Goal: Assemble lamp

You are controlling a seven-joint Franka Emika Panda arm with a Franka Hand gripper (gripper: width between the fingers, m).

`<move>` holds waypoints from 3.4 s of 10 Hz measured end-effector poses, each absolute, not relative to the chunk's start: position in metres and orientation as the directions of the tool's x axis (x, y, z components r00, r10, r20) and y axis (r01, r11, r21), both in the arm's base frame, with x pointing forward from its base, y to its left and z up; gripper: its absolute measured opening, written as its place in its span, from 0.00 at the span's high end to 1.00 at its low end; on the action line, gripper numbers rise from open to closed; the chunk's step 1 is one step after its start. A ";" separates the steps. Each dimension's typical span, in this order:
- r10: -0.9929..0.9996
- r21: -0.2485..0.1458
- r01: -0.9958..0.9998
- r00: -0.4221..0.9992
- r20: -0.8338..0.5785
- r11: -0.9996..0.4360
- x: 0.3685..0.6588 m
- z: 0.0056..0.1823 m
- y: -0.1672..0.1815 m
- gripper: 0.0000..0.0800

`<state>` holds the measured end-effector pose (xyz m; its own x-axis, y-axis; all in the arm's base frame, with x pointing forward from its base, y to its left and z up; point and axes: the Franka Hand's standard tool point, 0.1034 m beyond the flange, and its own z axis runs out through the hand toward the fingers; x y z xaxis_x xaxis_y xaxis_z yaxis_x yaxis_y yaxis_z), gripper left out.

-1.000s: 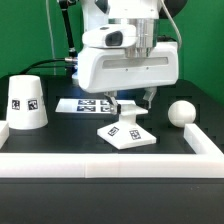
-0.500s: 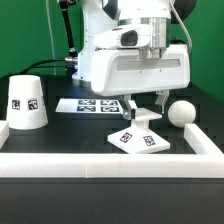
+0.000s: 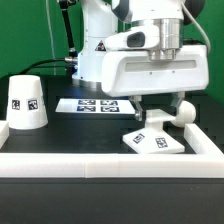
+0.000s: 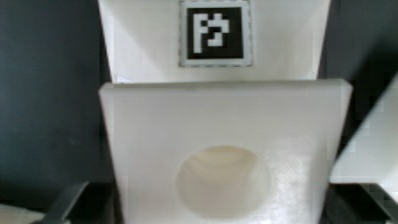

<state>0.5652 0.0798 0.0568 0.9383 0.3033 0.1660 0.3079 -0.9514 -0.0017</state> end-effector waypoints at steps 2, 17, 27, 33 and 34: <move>0.272 -0.012 0.278 0.945 0.181 -0.960 0.587 0.057 0.089 0.33; 0.307 0.007 0.310 0.936 0.172 -0.951 0.562 0.091 0.093 0.13; 0.124 -0.046 0.133 0.979 0.162 -0.990 0.511 0.080 0.106 0.13; -0.365 -0.142 -0.352 0.928 0.079 -0.925 0.488 0.070 0.117 0.13; -0.446 -0.155 -0.432 0.893 0.068 -0.889 0.487 0.069 0.119 0.13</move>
Offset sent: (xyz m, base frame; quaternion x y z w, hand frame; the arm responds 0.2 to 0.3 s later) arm 0.0182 0.0050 -0.0134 0.0049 -0.0463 0.0826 0.9955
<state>0.4866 0.1194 0.0691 0.8927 -0.4455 0.0679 -0.4317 -0.8886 -0.1551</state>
